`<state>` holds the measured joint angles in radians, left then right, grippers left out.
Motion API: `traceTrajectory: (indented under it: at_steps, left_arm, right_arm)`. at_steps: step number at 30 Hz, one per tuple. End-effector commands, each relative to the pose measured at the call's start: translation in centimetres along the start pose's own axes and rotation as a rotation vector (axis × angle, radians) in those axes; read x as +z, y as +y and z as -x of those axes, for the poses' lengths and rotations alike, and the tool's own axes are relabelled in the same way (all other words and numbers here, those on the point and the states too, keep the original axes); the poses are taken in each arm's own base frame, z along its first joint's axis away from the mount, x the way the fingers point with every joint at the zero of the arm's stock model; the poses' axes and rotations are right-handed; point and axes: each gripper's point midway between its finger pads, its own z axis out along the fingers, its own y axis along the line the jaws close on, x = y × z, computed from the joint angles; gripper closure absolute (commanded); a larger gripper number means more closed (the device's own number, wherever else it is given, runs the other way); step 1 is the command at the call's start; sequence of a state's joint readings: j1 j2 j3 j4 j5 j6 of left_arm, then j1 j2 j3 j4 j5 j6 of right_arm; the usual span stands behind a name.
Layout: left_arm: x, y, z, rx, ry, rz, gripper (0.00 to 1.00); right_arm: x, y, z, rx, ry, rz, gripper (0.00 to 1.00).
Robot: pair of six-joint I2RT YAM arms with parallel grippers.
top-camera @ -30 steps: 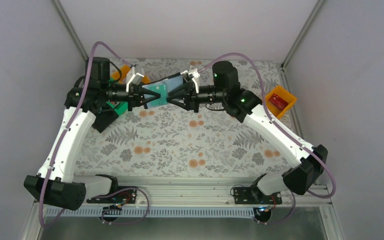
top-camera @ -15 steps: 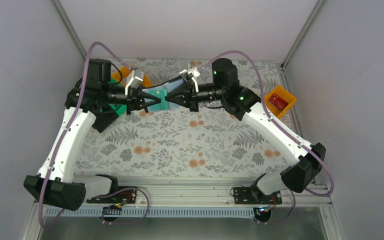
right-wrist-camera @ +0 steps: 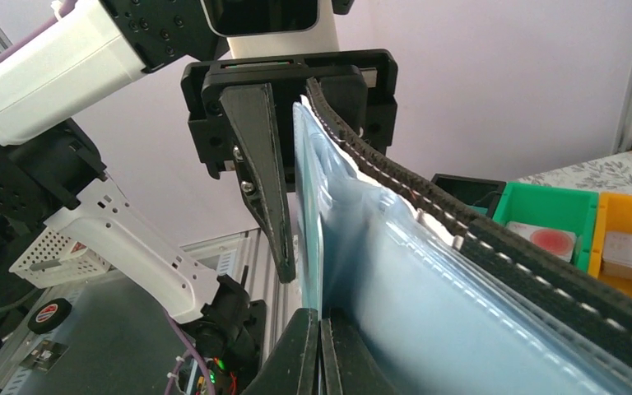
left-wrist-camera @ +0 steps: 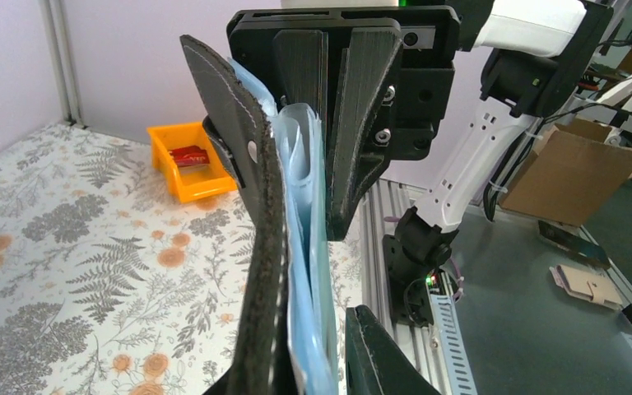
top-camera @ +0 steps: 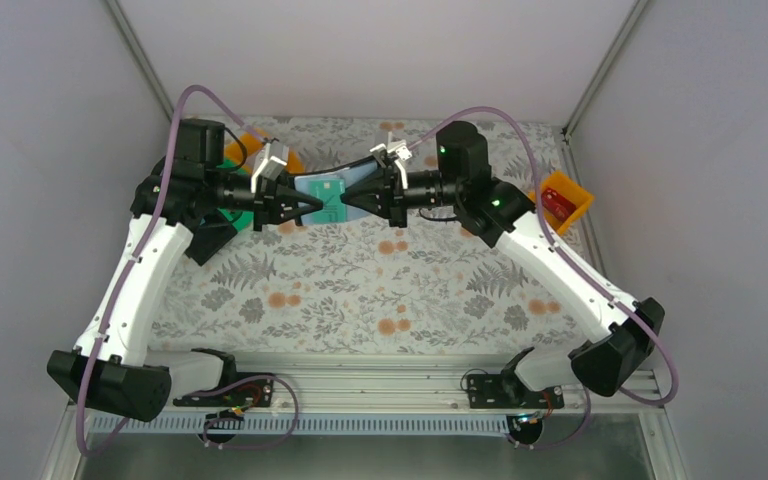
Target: Take the credit cards out of the card holder
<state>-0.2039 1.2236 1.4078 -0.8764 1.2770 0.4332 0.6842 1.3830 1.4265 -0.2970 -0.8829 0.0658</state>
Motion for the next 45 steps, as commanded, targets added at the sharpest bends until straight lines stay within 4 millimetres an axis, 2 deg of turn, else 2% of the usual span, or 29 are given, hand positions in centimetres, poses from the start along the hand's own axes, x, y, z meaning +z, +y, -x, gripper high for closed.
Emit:
traceTrajectory:
  at_steps: [1, 7, 10, 13, 16, 22, 24, 25, 29, 31, 34, 45]
  left_arm:
    - [-0.2, -1.1, 0.1, 0.033, -0.018, -0.04, 0.85]
    - [-0.1, -1.0, 0.0, 0.027, -0.017, -0.041, 0.83]
    - [-0.1, -1.0, 0.2, 0.03, -0.019, -0.042, 0.95]
    - [-0.2, -1.1, 0.2, 0.033, -0.017, -0.038, 0.98]
    - [-0.1, -1.0, 0.1, 0.029, -0.017, -0.038, 0.94]
    - [-0.1, -0.9, 0.1, 0.025, -0.017, -0.04, 0.94]
    - [-0.1, -0.9, 0.1, 0.025, -0.017, -0.041, 0.86]
    - [-0.1, -0.9, 0.0, 0.024, -0.016, -0.042, 0.83]
    - [-0.1, -0.9, 0.0, 0.025, -0.016, -0.044, 0.82]
    - [-0.1, -0.8, 0.2, 0.021, -0.021, -0.041, 0.85]
    - [0.0, -0.5, 0.4, 0.017, -0.019, -0.033, 0.97]
    - [-0.2, -0.8, 0.3, 0.033, -0.015, -0.028, 0.98]
  right_arm:
    - [-1.6, 0.2, 1.1, -0.043, -0.018, -0.044, 0.96]
    - [-2.0, 0.3, 1.2, -0.04, -0.013, -0.049, 0.96]
    - [-2.1, 0.2, 1.1, -0.04, -0.011, -0.056, 0.96]
    - [-2.5, -0.1, 0.9, -0.046, -0.008, -0.081, 0.96]
    - [-3.3, -0.7, 0.7, -0.043, -0.01, -0.112, 0.96]
    - [-3.6, -0.4, 0.8, -0.041, -0.007, -0.102, 0.96]
    - [-3.6, -0.5, 0.7, -0.042, -0.004, -0.106, 0.96]
    - [-3.6, -0.4, 0.7, -0.044, -0.003, -0.103, 0.96]
    - [-3.3, 0.7, 0.9, -0.045, -0.005, -0.019, 0.96]
    - [-3.2, 1.2, 1.1, -0.04, -0.007, 0.018, 0.96]
    - [-3.1, 0.8, 0.9, -0.032, 0.0, 0.0, 0.96]
    - [-4.8, -0.9, -0.1, -0.04, 0.018, -0.143, 0.96]
